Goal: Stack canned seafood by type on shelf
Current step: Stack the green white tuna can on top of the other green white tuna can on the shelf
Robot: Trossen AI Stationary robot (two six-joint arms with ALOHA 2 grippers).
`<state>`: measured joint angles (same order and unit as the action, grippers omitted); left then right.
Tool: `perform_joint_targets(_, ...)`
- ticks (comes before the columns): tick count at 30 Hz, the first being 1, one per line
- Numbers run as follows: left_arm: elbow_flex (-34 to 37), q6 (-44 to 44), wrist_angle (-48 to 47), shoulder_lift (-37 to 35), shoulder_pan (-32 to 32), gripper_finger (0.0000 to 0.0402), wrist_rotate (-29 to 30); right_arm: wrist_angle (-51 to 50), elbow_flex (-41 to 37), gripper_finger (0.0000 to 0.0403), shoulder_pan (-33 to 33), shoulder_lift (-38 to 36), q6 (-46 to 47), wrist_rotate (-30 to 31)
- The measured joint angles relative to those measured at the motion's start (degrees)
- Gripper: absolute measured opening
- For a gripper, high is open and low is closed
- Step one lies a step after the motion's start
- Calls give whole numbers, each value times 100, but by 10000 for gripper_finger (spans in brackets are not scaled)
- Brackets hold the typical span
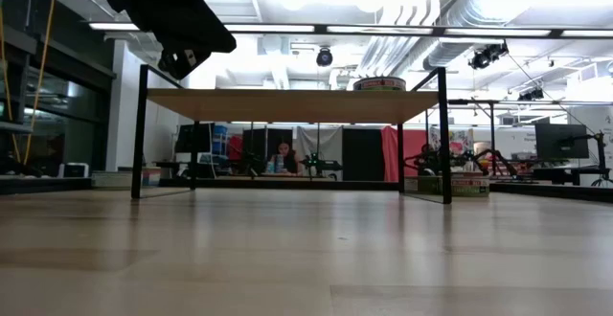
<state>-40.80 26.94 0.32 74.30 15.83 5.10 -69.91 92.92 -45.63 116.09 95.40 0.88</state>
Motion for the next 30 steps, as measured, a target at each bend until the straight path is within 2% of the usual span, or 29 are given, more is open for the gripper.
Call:
perform_joint_targets(7, -1, -4, -2, 0, -6, 0, 2, -39, 0, 238, 28, 0, -145, -64)
perform_joint_targets(10, 0, -9, -2, 0, -6, 0, 11, -37, 0, 208, 72, 0, -270, -158)
perform_joint_targets(16, 0, -154, -6, 0, -6, 0, 27, -31, 2, 118, 164, -21, -589, -185)
perform_joint_targets(20, -2, -153, -9, 0, -6, 0, 28, 131, 24, 116, 268, -302, -988, -89)
perform_joint_targets(22, -1, -153, -7, 0, -6, 0, 28, 26, 202, 116, 343, -616, -1190, 406)
perform_joint_targets(27, 0, -151, -6, 2, -6, 0, 26, -27, 498, 116, 666, -1572, -1566, 2646)
perform_joint_targets(30, 0, -151, -2, 0, -6, 0, 26, -273, 428, 116, 1036, -2267, -1635, 3466)
